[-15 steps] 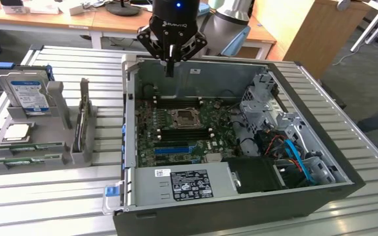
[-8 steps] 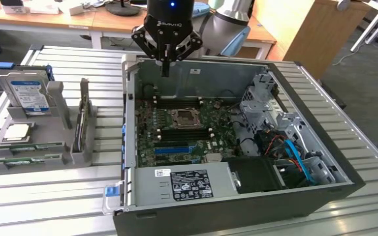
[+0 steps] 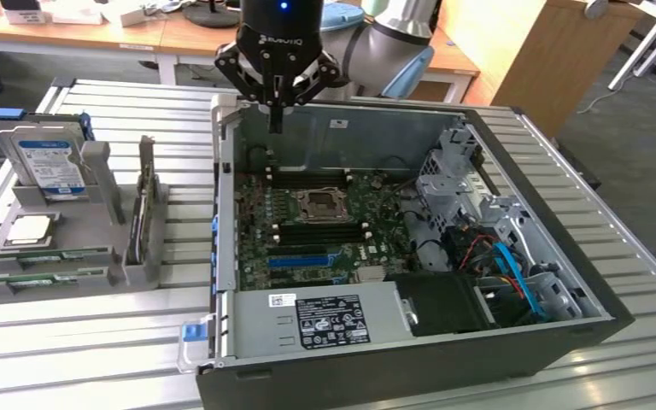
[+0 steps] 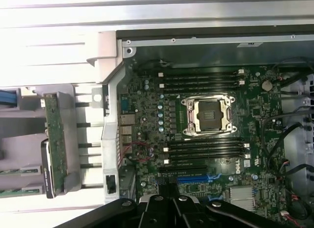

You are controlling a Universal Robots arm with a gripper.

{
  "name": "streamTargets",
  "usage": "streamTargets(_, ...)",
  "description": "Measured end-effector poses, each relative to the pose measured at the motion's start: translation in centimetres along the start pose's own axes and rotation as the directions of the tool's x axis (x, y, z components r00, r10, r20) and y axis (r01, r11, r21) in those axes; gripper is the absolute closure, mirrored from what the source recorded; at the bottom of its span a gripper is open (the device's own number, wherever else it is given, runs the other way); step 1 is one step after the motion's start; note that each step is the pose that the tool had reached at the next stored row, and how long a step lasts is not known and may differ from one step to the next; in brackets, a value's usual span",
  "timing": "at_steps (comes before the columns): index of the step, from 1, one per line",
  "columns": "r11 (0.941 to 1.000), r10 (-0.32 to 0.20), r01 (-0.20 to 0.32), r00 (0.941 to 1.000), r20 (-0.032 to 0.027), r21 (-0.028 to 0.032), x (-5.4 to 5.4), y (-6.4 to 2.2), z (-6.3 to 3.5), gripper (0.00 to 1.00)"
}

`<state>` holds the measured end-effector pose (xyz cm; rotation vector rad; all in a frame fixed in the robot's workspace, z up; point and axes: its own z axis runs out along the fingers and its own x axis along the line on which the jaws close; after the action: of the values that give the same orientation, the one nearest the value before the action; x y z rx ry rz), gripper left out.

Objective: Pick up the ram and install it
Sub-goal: 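Reach for the ram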

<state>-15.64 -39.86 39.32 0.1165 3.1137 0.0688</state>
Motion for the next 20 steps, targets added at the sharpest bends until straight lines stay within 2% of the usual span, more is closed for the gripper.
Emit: streamTargets(20,1.0000,0.000,0.000,1.0000,0.0001,0.0000,4.0,-0.24,-0.09,0.89)
